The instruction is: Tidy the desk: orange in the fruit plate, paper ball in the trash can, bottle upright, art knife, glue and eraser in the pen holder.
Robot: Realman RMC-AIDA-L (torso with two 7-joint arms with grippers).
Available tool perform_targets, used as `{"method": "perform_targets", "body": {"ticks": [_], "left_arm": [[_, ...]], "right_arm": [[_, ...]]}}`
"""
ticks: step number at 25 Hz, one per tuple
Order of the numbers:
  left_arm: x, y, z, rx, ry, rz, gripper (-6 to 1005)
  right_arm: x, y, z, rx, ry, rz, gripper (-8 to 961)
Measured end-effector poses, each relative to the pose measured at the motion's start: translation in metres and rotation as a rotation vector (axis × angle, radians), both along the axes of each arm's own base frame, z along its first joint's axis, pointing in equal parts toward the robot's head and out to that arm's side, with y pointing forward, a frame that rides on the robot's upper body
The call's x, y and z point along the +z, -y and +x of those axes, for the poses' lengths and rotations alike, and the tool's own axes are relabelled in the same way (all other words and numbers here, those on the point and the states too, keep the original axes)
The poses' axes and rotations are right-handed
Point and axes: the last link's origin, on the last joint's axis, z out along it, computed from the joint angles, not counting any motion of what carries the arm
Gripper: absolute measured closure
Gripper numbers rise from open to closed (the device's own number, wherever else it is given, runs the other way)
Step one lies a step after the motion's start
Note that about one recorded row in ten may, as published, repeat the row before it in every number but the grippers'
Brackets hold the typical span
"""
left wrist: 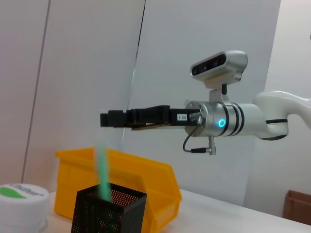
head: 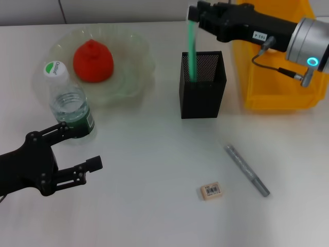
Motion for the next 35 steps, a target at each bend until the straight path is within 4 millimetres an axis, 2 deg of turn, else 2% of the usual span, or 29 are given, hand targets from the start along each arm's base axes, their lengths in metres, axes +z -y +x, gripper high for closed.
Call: {"method": "perform_targets", "body": {"ticks": [2, 5, 8, 10, 13, 16, 19, 24, 31, 35], "left_arm": [[0.0, 0.0, 0.0, 0.0, 0.0, 0.0, 199], [0.0, 0.0, 0.0, 0.0, 0.0, 0.001, 199], [0.0, 0.0, 0.0, 0.001, -0.001, 0.001, 199], [0.0, 0.001, -0.001, 0.002, 0.0, 0.001, 199], [0.0, 0.001, -0.001, 0.001, 0.0, 0.0, 199], [-0.001, 0.001, 0.0, -0.002, 0.001, -0.007, 199], [-0.002, 0.001, 0.002, -0.01, 0.001, -0.026, 199], [0.0, 0.0, 0.001, -0.015, -0.012, -0.043, 199], [0.003, 0.0, 0.002, -0.031, -0.031, -0.094, 199], [0.006, 0.001, 0.001, -0.026, -0.03, -0.1, 199]], "right_arm": [[0.0, 0.002, 0.001, 0.001, -0.005, -0.008, 665], [0.004, 0.006, -0.002, 0.023, -0.022, -0.02, 545], [0.019, 0.015, -0.012, 0.085, -0.045, -0.07, 425], [0.033, 0.022, -0.02, 0.135, -0.018, -0.122, 424], [0.047, 0.036, -0.036, 0.216, 0.113, -0.243, 422], [0.049, 0.05, -0.05, 0.283, 0.347, -0.392, 420], [0.041, 0.058, -0.057, 0.34, 0.576, -0.498, 418], [0.009, 0.068, -0.053, 0.332, 0.913, -0.649, 395], [-0.02, 0.083, -0.069, 0.393, 1.093, -0.695, 363], [-0.032, 0.09, -0.069, 0.427, 1.187, -0.697, 345]]}}
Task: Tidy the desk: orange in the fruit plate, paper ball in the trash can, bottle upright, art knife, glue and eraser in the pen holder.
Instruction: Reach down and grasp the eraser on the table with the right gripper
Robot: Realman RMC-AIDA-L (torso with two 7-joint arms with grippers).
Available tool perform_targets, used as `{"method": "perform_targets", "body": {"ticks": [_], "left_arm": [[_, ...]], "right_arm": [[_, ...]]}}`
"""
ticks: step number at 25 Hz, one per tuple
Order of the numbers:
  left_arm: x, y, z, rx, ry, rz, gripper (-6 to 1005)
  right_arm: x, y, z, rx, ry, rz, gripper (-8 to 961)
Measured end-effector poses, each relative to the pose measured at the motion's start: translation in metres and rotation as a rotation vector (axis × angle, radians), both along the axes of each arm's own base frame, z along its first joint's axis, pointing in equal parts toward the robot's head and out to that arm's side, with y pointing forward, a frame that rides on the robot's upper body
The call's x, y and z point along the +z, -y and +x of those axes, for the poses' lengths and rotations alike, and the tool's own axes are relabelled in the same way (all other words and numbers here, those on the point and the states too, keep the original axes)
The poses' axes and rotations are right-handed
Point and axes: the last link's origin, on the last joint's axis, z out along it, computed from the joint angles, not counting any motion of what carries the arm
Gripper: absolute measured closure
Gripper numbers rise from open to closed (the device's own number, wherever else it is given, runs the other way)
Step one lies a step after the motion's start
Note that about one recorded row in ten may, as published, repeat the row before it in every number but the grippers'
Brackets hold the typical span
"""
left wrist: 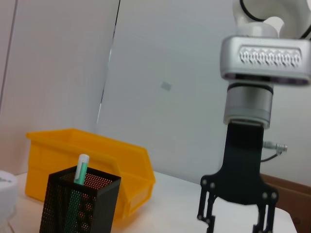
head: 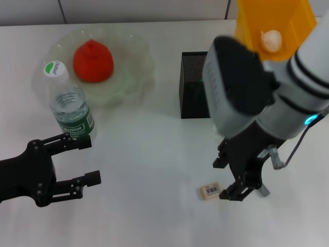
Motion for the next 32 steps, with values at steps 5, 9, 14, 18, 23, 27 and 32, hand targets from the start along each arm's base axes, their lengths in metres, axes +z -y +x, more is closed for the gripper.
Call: {"method": "perform_targets", "body": {"ticks": [5, 9, 14, 18, 23, 27, 32], "left_arm": [[0.0, 0.0, 0.0, 0.008, 0.003, -0.012, 199], [0.0, 0.001, 0.0, 0.011, 0.003, -0.014, 199], [0.0, 0.001, 0.0, 0.015, 0.006, -0.014, 199], [0.0, 0.002, 0.0, 0.018, 0.011, -0.013, 199], [-0.002, 0.001, 0.001, 0.013, 0.013, -0.017, 199], [-0.002, 0.001, 0.002, 0.012, 0.015, -0.015, 199], [-0.001, 0.001, 0.002, 0.015, 0.02, -0.013, 199]], "right_arm": [[-0.019, 0.004, 0.003, 0.052, 0.076, 0.005, 339], [-0.032, 0.002, 0.007, 0.073, 0.098, 0.006, 342], [-0.047, 0.003, 0.013, 0.083, 0.109, 0.006, 347], [-0.054, 0.003, 0.016, 0.084, 0.11, 0.014, 347], [-0.059, 0.004, 0.016, 0.08, 0.1, 0.006, 346], [-0.061, 0.004, 0.018, 0.077, 0.112, 0.002, 414], [-0.062, 0.004, 0.017, 0.076, 0.114, 0.007, 603]]}}
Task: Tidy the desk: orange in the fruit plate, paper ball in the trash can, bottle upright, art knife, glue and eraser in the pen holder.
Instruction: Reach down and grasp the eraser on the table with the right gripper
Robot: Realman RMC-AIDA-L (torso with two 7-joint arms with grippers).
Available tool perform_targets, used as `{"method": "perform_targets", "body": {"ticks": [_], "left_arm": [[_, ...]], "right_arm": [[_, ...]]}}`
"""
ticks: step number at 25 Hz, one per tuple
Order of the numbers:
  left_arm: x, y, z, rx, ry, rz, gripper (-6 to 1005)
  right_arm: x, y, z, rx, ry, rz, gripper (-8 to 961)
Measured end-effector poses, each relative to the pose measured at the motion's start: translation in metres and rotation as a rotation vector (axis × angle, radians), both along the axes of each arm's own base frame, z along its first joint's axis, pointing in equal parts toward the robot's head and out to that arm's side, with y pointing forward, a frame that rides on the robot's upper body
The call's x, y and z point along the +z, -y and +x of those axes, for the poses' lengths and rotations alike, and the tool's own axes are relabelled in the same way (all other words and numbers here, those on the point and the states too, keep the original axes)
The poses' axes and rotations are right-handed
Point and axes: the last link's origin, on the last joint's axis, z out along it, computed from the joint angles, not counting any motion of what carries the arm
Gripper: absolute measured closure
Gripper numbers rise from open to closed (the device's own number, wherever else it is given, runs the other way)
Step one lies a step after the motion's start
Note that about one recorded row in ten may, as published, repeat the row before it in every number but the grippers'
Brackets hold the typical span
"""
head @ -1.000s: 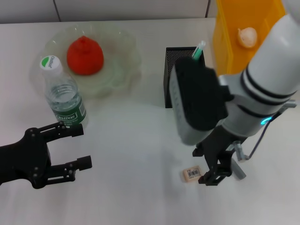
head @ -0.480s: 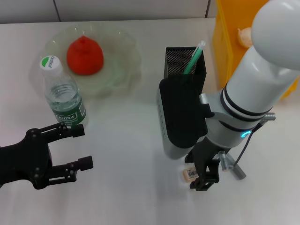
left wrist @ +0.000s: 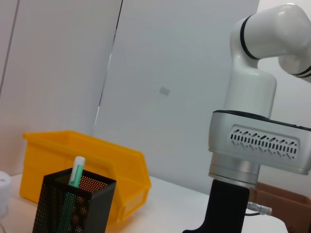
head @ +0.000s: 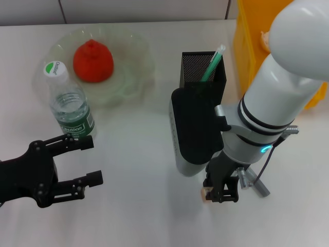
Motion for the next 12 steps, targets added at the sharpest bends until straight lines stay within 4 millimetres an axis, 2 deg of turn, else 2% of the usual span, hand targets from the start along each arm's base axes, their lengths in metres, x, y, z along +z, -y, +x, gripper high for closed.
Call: {"method": "perform_targets", "body": {"ticks": [3, 12], "left_arm": [[0.0, 0.001, 0.001, -0.003, 0.009, -0.004, 199], [0.0, 0.004, 0.0, 0.001, 0.015, -0.003, 199]], "right_arm": [[0.001, 0.0, -0.003, 0.004, -0.007, 0.004, 734], [0.016, 0.003, -0.012, -0.009, -0.032, 0.016, 775]]}}
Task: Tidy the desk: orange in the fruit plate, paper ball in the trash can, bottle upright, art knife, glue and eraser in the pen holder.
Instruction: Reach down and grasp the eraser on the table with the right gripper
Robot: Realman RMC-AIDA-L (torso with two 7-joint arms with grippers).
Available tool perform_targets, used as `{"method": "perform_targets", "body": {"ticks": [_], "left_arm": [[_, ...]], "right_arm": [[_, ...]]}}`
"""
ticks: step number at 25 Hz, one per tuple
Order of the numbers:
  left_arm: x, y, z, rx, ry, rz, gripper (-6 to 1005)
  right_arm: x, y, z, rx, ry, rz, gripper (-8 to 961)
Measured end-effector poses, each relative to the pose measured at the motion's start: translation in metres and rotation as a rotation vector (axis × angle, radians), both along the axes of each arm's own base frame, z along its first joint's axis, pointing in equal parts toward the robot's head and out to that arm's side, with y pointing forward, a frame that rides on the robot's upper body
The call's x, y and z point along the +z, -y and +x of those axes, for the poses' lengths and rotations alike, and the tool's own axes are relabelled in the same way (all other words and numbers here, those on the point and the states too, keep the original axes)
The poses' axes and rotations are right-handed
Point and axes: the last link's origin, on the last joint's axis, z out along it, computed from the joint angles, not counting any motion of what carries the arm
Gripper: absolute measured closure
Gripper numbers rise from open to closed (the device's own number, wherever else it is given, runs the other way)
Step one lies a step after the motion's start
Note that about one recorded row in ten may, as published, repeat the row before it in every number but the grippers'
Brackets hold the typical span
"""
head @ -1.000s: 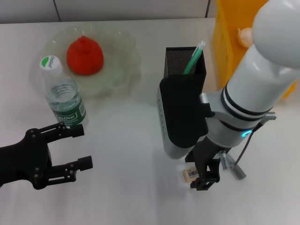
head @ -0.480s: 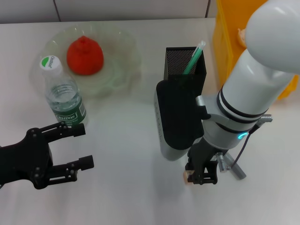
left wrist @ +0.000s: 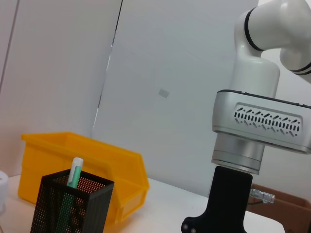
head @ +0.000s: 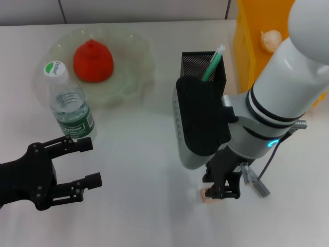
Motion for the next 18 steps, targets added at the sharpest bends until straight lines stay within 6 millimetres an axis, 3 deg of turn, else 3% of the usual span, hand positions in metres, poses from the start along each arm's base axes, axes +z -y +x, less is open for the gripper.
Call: {"method": "perform_targets", "body": {"ticks": [5, 10, 18], "left_arm": [[0.0, 0.0, 0.0, 0.001, 0.0, 0.0, 199], [0.0, 0.0, 0.0, 0.001, 0.0, 0.0, 199], [0.0, 0.001, 0.0, 0.003, 0.002, -0.002, 199]], "right_arm": [[-0.001, 0.001, 0.001, -0.01, 0.016, 0.001, 732], [-0.002, 0.001, 0.002, -0.014, 0.016, 0.005, 542], [-0.011, 0.001, 0.007, -0.005, 0.039, -0.002, 544]]}}
